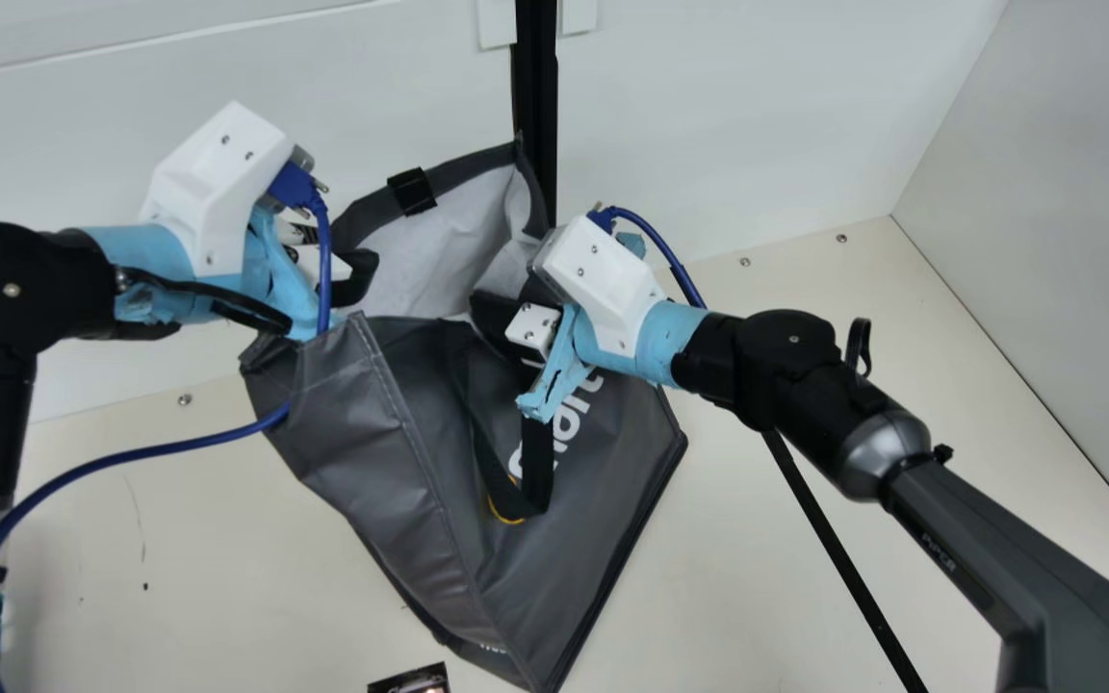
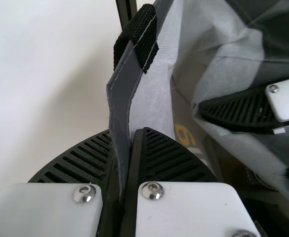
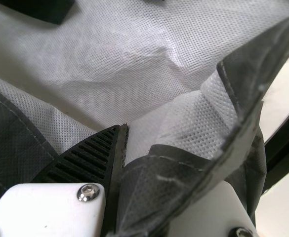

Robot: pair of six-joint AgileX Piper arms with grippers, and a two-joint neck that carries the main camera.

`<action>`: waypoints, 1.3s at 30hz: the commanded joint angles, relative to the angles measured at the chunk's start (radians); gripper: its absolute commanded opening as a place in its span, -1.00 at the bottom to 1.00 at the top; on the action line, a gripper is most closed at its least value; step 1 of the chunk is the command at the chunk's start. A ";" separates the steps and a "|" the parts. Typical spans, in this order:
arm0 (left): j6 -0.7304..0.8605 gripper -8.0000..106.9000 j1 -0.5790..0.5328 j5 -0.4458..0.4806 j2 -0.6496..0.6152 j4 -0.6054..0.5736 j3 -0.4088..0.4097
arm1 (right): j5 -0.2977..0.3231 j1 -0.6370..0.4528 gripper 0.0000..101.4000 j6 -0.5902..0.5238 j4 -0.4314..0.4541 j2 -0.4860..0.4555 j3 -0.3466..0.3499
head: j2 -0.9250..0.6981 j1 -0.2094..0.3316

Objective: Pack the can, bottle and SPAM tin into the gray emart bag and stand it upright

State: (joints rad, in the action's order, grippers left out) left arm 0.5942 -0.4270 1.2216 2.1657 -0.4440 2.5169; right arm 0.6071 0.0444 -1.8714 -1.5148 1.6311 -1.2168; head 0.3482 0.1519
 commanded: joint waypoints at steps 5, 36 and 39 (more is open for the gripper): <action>-0.025 -1.00 -0.017 -0.002 -0.025 0.029 -0.012 | 0.075 -0.036 -1.00 0.128 0.050 -0.042 0.022 | 0.001 0.023; -0.054 -0.51 -0.039 -0.038 -0.103 0.036 -0.104 | 0.122 -0.065 -1.00 0.214 0.069 -0.073 0.041 | 0.001 0.023; -0.042 -0.34 -0.035 -0.060 -0.133 0.022 -0.141 | 0.122 -0.065 -1.00 0.214 0.069 -0.073 0.041 | 0.001 0.023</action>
State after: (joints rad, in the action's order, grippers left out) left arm 0.5470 -0.4634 1.1743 2.0626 -0.4195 2.4466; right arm 0.7287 -0.0204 -1.6571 -1.4463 1.5586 -1.1760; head 0.3482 0.1519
